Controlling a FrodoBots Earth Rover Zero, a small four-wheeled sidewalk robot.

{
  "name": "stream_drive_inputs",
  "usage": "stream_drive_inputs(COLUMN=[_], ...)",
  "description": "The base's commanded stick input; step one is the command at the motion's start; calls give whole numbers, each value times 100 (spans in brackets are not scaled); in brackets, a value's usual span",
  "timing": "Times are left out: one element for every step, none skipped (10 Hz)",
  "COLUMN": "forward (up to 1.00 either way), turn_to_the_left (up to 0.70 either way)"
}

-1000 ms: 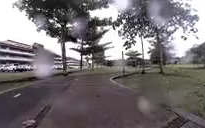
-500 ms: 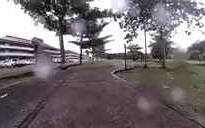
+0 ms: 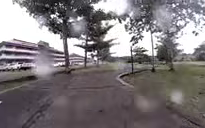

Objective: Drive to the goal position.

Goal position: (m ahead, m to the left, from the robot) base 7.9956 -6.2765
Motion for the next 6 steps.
stream_drive_inputs(forward=[69,69,69,69,69,69], turn_to_the_left=[0,0,0,0,0,0])
